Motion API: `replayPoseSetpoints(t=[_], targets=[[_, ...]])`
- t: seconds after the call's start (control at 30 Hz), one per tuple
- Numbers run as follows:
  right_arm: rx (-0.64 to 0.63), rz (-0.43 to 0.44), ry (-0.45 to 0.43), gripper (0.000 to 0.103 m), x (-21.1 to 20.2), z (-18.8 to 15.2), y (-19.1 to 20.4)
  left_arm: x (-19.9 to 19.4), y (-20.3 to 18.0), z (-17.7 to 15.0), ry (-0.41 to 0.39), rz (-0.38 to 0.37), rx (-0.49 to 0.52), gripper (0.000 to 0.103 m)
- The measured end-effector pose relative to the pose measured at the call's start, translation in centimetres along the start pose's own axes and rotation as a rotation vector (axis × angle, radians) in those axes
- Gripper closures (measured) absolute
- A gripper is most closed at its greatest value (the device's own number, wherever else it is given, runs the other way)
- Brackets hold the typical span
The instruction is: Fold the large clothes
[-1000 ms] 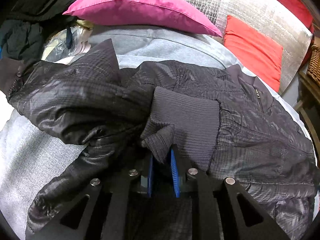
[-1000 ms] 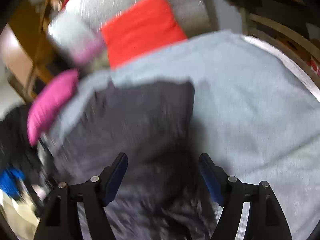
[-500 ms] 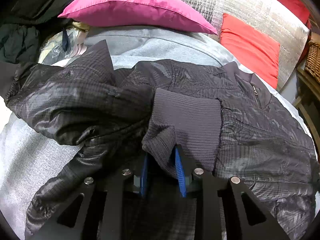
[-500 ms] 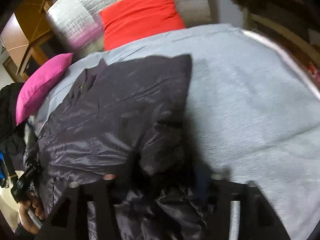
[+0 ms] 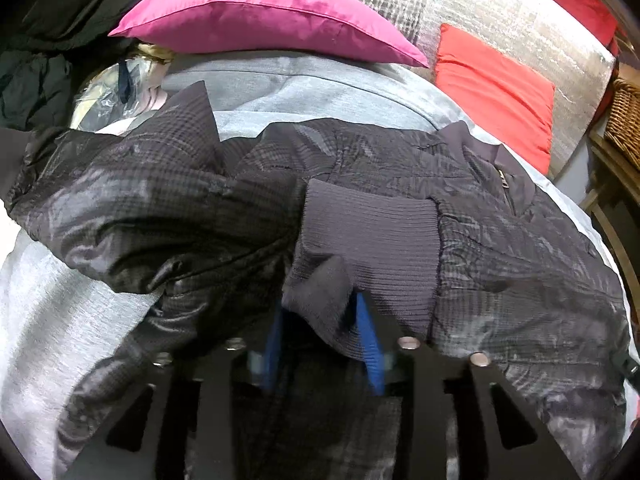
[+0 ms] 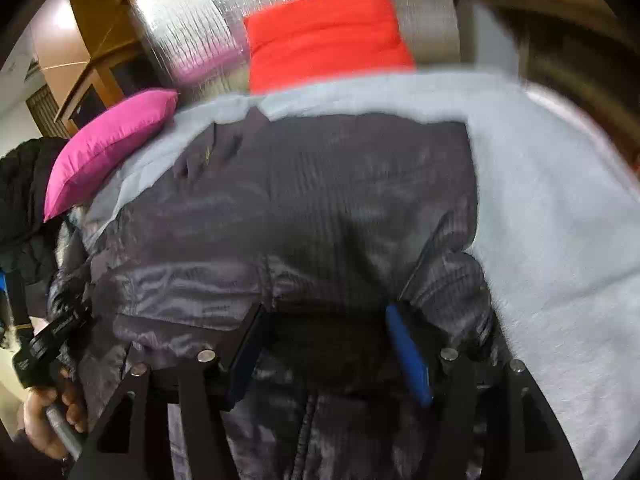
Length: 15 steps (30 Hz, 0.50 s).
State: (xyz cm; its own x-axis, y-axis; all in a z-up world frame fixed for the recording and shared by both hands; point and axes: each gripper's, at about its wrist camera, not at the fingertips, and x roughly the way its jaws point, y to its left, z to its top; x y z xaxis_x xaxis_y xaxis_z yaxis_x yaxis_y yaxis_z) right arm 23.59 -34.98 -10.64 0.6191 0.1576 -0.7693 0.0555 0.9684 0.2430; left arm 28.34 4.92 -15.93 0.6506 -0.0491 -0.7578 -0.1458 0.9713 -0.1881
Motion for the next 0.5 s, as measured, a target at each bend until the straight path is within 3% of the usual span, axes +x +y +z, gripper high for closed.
replayPoseSetpoints(t=[0.07, 0.1, 0.13, 0.23, 0.33, 0.43, 0.5], targets=[[-0.058, 0.016, -0.051, 0.037, -2.1, 0.1, 1.4, -1.2, 0.9, 0.6, 0.039, -0.02, -0.027, 0.039], [-0.09, 0.005, -0.074, 0.036, -3.1, 0.1, 2.0, -2.2, 1.6, 0.7, 0.044, -0.064, -0.056, 0.039], [-0.111, 0.009, -0.086, 0.032, -3.8, -0.2, 2.4, -4.2, 3.1, 0.9, 0.019, -0.133, -0.1, 0.038], [-0.134, -0.004, -0.073, 0.031, -4.5, -1.1, 3.1, -8.7, 7.2, 1.0, -0.087, -0.153, -0.153, 0.018], [-0.163, -0.029, -0.035, 0.031, -4.4, -2.7, 4.5, -12.3, 14.3, 0.6, -0.208, 0.013, -0.227, 0.014], [-0.214, -0.033, -0.015, 0.031, -4.8, -3.7, 6.6, -12.6, 21.2, 0.2, -0.203, 0.143, -0.329, 0.014], [-0.293, -0.023, -0.015, 0.031, -5.0, -3.7, 10.0, -12.3, 27.1, -0.6, -0.179, 0.233, -0.448, 0.014]])
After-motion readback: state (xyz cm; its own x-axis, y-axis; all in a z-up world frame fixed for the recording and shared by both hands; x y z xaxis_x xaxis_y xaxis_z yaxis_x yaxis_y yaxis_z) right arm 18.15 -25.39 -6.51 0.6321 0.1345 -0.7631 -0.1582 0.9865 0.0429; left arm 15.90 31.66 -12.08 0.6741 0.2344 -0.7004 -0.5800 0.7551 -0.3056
